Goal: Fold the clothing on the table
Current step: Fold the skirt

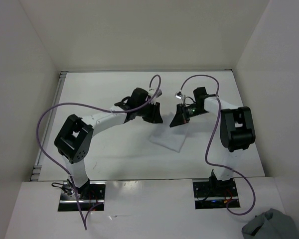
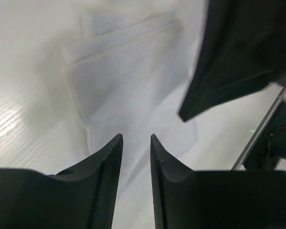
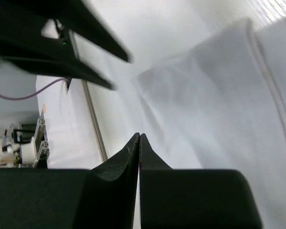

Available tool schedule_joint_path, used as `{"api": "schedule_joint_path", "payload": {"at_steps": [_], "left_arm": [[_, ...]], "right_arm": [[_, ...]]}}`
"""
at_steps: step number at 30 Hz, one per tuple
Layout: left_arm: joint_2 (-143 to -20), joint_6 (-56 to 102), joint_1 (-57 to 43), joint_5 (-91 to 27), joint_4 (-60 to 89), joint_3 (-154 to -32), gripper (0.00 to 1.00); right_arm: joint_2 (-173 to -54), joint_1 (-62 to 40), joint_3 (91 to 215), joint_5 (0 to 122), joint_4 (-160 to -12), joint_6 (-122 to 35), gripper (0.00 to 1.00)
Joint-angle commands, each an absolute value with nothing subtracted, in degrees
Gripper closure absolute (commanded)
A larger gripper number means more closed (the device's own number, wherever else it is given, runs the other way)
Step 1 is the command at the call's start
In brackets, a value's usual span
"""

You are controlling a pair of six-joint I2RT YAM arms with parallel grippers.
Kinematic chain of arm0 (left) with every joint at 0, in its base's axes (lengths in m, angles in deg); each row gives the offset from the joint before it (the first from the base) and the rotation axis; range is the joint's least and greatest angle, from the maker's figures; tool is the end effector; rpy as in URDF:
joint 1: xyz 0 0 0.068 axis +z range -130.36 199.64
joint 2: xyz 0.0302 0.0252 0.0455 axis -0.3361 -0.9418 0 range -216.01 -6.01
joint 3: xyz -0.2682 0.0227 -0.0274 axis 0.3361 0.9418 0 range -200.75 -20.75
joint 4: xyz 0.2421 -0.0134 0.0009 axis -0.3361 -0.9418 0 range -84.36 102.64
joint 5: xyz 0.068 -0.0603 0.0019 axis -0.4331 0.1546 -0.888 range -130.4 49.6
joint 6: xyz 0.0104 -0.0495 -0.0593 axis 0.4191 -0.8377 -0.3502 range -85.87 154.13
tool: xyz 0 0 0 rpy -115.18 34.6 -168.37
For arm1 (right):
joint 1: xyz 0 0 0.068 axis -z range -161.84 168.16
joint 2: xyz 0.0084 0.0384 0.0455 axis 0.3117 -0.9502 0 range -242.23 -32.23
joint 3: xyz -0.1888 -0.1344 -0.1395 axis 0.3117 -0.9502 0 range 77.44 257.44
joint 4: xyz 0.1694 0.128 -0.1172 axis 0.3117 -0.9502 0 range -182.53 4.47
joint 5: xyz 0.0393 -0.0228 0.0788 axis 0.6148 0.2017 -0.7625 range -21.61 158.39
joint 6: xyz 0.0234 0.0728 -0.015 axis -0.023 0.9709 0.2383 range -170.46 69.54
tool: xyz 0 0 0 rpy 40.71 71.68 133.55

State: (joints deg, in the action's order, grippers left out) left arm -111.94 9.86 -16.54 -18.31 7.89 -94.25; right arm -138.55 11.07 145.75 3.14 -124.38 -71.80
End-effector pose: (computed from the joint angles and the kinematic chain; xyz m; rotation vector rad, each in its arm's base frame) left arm 0.3256 -0.2692 0.2133 0.4692 2.3078 -0.9814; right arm 0.3206 0.1007 0.1742 -0.7570 2.2714 1.4827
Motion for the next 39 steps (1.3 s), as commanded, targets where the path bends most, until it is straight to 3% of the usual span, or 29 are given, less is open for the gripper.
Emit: {"api": "schedule_joint_path", "payload": {"at_steps": [1,3,6,8,9,10,12,19,20,23,25,32,39], "left_arm": [[-110.6,10.0,-16.8,-19.5,6.8,-94.1,0.63],[-108.2,9.3,-17.5,-21.1,5.4,-93.3,0.6],[-99.8,7.8,-18.2,-29.9,2.4,-91.0,0.5],[-94.1,7.8,-18.2,-36.5,-1.1,-91.0,0.43],[-92.4,7.8,-18.2,-38.5,-4.7,-91.5,0.43],[-89.4,7.8,-17.6,-41.5,-6.5,-92.6,0.43],[-86.2,5.8,-16.9,-44.8,-10.2,-92.6,0.41],[-70.4,5.3,-16.4,-56.2,-14.2,-86.4,0.41],[-69.0,5.3,-16.4,-58.9,-15.4,-85.9,0.36],[-63.8,6.1,-16.4,-63.1,-16.9,-83.2,0.36],[-59.0,6.1,-16.4,-68.2,-16.9,-80.2,0.27],[-43.3,6.7,-16.4,-74.3,-13.6,-73.7,0.18],[-40.3,6.7,-16.4,-78.6,-13.5,-72.3,0.1]], "right_arm": [[-140.4,12.0,143.5,11.5,-117.4,-65.1,0.96],[-141.1,12.0,144.8,14.4,-116.6,-64.4,0.96],[-134.1,14.6,143.4,19.9,-110.8,-59.5,0.85],[-126.4,16.1,141.8,25.4,-108.6,-57.4,0.62],[-123.8,16.1,141.3,27.8,-107.0,-56.8,0.37],[-121.3,16.1,140.2,30.4,-106.5,-55.7,0.23],[-113.7,16.1,139.4,37.1,-106.4,-55.0,0.0],[-99.0,21.9,136.6,33.1,-116.2,-59.3,0.0],[-96.8,22.7,135.6,33.1,-115.6,-59.3,0.0],[-87.6,25.5,132.6,32.3,-113.4,-60.0,0.0],[-81.4,26.6,127.9,31.7,-111.1,-56.8,0.0],[-76.9,32.0,125.9,29.7,-110.1,-57.5,0.0],[-77.4,32.0,125.9,31.5,-109.0,-57.0,0.0]]}}
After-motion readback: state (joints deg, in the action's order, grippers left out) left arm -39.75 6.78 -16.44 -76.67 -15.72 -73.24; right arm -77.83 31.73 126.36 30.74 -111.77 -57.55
